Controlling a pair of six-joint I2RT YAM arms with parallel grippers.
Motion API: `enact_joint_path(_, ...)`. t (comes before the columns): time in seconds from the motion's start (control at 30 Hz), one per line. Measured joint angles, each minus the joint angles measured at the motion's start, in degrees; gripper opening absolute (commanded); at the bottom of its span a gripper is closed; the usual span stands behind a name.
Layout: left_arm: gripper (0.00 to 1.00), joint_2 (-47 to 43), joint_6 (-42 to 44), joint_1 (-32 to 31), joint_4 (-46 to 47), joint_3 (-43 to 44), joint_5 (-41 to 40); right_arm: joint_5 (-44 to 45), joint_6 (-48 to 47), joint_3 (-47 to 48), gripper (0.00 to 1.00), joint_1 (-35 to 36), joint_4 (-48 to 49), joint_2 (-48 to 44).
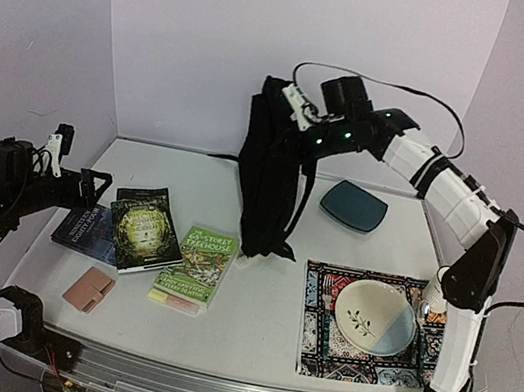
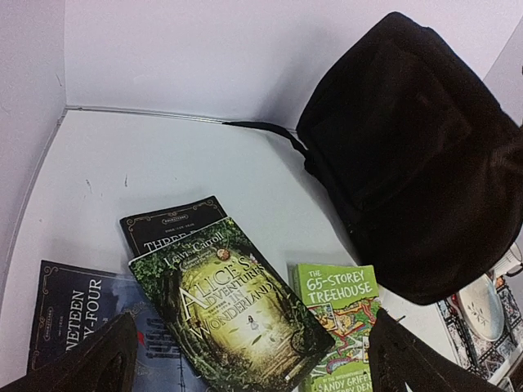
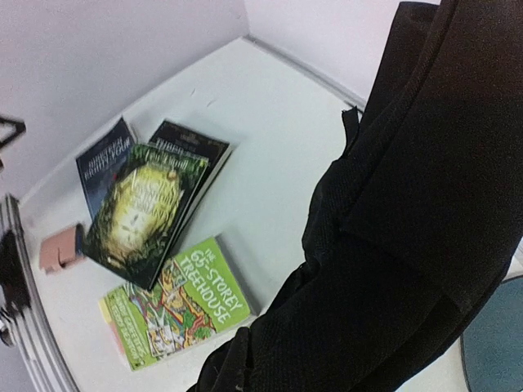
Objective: Pack the student bag
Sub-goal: Place the student bag on the book.
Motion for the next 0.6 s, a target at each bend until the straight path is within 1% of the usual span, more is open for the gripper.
enact_joint_path(0.23, 0.99, 1.9, -9.3, 0.0, -1.5, 2.1, 0.0, 13.8, -15.2, -7.4, 0.00, 15.7, -0.4, -0.2)
enact_joint_path(0.27, 0.99, 2.4, -10.9, 0.0, -1.9, 2.7, -0.1, 15.4, -16.7, -8.4, 0.01, 17.7, -0.3, -0.3)
enact_joint_path(0.33, 0.99, 3.1, -13.7, 0.0, -3.0, 3.6, -0.5, 17.7, -19.1, -10.9, 0.06, 21.2, 0.3, -0.6)
enact_joint_path(0.4, 0.99, 3.4, -16.4, 0.0, -4.2, 4.3, -1.1, 19.1, -20.8, -13.3, 0.15, 23.9, 0.7, -0.8)
enact_joint_path(0.47, 1.00, 3.1, -19.3, 0.0, -5.7, 4.7, -2.1, 19.3, -21.2, -16.0, 0.33, 25.2, 1.2, -1.2)
enact_joint_path(0.57, 0.99, 2.1, -22.6, 0.0, -7.7, 4.7, -3.5, 18.9, -20.2, -19.2, 0.50, 25.8, 1.1, -1.4)
enact_joint_path(0.6, 0.99, 1.7, -23.5, 0.0, -8.5, 4.7, -3.9, 18.3, -19.4, -20.0, 0.55, 25.8, 0.9, -1.5)
